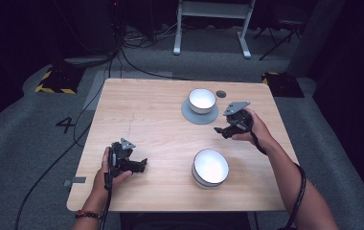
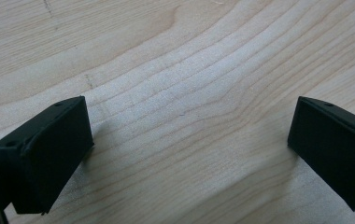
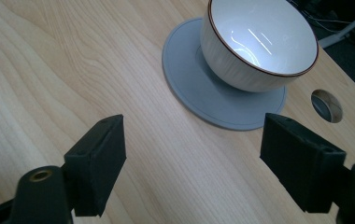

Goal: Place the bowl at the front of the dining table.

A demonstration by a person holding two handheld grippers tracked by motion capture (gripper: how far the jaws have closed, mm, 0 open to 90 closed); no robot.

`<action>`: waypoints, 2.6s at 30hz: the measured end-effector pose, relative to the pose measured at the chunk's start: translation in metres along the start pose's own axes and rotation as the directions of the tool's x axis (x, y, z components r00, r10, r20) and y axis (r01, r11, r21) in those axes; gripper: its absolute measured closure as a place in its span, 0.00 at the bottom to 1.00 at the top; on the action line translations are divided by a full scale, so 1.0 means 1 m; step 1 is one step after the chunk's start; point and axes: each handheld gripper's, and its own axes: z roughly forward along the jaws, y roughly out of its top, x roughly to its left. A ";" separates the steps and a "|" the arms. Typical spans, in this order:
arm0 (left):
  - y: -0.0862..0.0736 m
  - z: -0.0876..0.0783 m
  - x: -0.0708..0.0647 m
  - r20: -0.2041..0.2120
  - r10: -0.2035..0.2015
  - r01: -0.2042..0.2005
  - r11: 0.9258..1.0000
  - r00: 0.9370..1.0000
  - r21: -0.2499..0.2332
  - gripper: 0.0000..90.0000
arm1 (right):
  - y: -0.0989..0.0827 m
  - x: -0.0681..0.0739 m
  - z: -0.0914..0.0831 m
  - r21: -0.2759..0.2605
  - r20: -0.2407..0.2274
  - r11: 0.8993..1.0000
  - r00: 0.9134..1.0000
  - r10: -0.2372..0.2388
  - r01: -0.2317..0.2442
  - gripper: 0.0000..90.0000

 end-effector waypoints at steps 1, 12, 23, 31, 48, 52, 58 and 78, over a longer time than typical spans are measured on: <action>0.000 0.000 0.000 -0.001 0.001 -0.001 1.000 1.000 0.000 0.00 | -0.001 0.000 -0.001 0.002 0.002 1.000 1.000 -0.004 0.004 0.25; 0.000 0.000 0.000 0.000 0.001 -0.001 1.000 1.000 0.000 0.00 | -0.011 0.009 -0.006 -0.002 -0.013 1.000 1.000 -0.014 0.014 0.25; 0.000 0.000 0.000 -0.001 0.000 0.000 1.000 1.000 0.000 0.00 | -0.019 0.016 -0.011 0.004 -0.014 1.000 1.000 -0.024 0.024 0.25; 0.000 0.000 0.000 -0.001 -0.001 0.001 1.000 1.000 0.000 0.00 | -0.025 0.018 -0.015 0.016 -0.003 0.999 0.999 -0.043 0.044 0.25; 0.000 0.000 0.000 -0.001 -0.001 0.001 1.000 1.000 0.000 0.00 | -0.042 0.026 -0.023 0.026 -0.003 0.999 0.999 -0.036 0.036 0.24; 0.000 0.000 0.000 -0.001 -0.001 0.001 1.000 1.000 0.000 0.00 | -0.046 0.026 -0.025 0.030 0.003 0.999 0.999 -0.039 0.039 0.24; 0.000 0.000 0.000 -0.001 -0.002 0.002 1.000 1.000 -0.003 0.00 | -0.052 0.026 -0.029 0.035 0.005 0.999 0.999 -0.036 0.036 0.24; 0.000 0.000 0.000 -0.001 0.001 -0.001 1.000 1.000 0.000 0.00 | -0.076 0.039 -0.041 0.049 -0.013 0.999 1.000 -0.014 0.015 0.24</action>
